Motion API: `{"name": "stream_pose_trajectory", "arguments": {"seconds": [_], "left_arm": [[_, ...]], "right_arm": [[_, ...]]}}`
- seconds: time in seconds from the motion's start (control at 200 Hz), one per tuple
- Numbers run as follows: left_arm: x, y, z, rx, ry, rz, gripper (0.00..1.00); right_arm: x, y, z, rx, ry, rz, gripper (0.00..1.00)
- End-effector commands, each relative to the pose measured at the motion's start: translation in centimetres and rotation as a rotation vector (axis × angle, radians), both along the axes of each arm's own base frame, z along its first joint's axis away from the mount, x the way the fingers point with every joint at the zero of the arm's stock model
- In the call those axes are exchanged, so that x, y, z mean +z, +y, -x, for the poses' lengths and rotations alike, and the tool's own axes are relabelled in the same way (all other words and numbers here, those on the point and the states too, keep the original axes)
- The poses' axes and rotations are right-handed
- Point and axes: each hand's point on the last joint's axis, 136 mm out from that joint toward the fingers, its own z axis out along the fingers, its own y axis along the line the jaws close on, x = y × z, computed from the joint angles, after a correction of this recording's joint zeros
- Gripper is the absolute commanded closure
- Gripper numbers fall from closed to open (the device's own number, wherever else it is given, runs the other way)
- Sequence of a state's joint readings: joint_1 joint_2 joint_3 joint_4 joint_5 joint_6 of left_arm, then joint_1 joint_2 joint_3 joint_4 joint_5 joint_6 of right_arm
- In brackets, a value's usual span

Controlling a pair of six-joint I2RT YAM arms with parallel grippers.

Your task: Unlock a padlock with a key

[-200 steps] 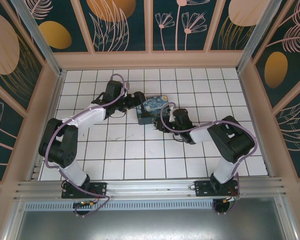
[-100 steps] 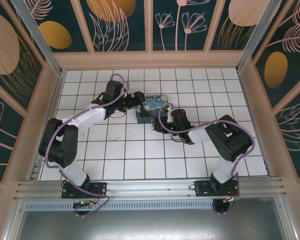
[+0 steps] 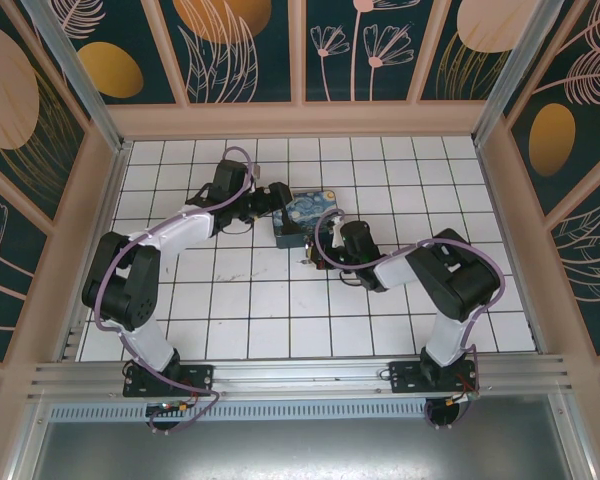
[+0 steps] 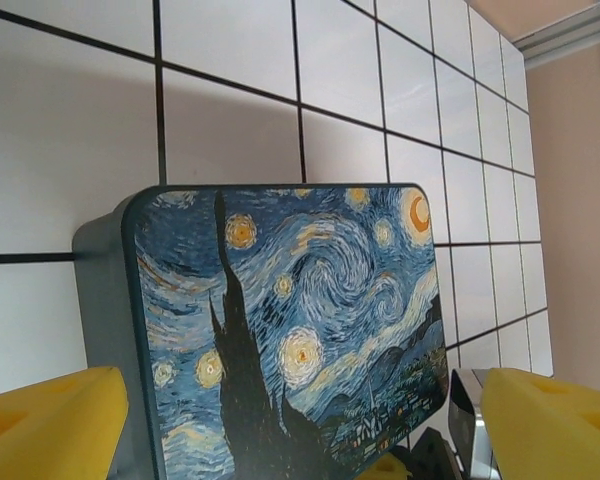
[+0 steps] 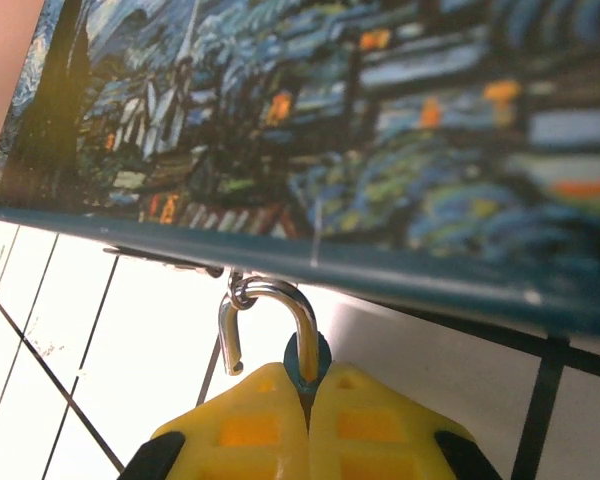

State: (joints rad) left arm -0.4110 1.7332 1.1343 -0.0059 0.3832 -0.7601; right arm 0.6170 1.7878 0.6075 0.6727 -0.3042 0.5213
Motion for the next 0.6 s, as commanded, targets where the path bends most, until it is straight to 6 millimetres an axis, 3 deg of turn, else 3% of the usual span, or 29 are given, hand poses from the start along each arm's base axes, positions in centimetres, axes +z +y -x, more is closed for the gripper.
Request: {"name": "stream_pose_trajectory", "arguments": {"seconds": [0.0,0.235,0.596], "left_arm": [[-0.3,0.6,-0.8,0.009,-0.013,-0.049,0.09],[-1.9,1.6,-0.5,-0.003,-0.030,-0.223,0.12],[-4.2,-0.4,0.9,-0.075,-0.062,-0.451,0.13]], "right_arm": [[-0.5,-1.3,0.4,-0.061,0.018,0.030,1.00],[-1.7,-4.4,0.2,-0.248,0.114,0.093,1.00],[-2.1,-5.5,0.7,-0.310,0.158,0.091,1.00]]}}
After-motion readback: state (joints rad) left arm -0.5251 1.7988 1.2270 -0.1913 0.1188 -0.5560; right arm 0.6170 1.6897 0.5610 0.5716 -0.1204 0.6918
